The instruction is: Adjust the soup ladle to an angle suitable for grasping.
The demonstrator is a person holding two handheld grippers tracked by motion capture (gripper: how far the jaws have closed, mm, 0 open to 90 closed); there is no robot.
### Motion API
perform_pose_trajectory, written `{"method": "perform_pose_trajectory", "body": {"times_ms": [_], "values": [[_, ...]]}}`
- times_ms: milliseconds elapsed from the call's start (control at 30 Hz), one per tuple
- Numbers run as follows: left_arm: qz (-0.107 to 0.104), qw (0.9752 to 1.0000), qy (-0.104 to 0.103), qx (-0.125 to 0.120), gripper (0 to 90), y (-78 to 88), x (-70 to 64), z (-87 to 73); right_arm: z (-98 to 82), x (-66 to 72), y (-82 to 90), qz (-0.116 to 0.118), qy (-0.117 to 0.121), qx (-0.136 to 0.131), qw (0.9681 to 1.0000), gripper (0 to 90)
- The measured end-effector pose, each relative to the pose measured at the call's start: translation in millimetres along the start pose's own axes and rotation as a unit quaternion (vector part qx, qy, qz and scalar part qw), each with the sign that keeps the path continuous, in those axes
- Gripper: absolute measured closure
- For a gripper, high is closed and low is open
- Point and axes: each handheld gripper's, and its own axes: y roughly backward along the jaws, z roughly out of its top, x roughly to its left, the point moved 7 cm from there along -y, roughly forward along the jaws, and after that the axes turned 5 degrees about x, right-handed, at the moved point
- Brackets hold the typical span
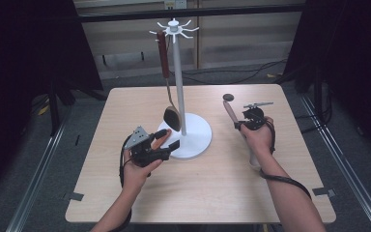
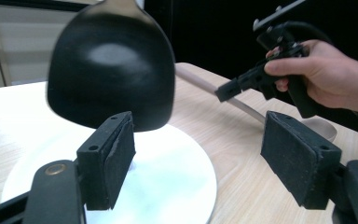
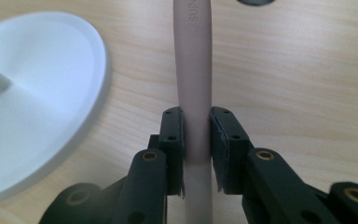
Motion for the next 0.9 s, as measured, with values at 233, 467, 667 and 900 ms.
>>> {"method": "perform_pose_trajectory", "body": {"times_ms": [233, 467, 667, 900], "values": [[-0.007, 1.0, 0.001, 0.002, 25.7, -8.0, -8.1, 0.9, 6.1, 14.3, 28.9, 0.037, 0.007, -0.063, 0.9973, 76.4], [-0.017, 0.9998, -0.004, 0.008, 25.7, -15.1, -15.8, 0.5, 7.2, 33.4, 48.3, 0.066, 0.018, -0.097, 0.9929, 76.5], [-0.026, 0.9996, -0.007, 0.007, 25.6, -23.4, -24.2, 2.0, 7.1, 51.3, 62.0, 0.095, 0.023, -0.127, 0.987, 76.6], [-0.038, 0.9992, -0.007, 0.01, 25.5, -33.5, -36.7, 3.5, 6.4, 70.1, 76.2, 0.113, 0.036, -0.15, 0.9814, 76.7]]}}
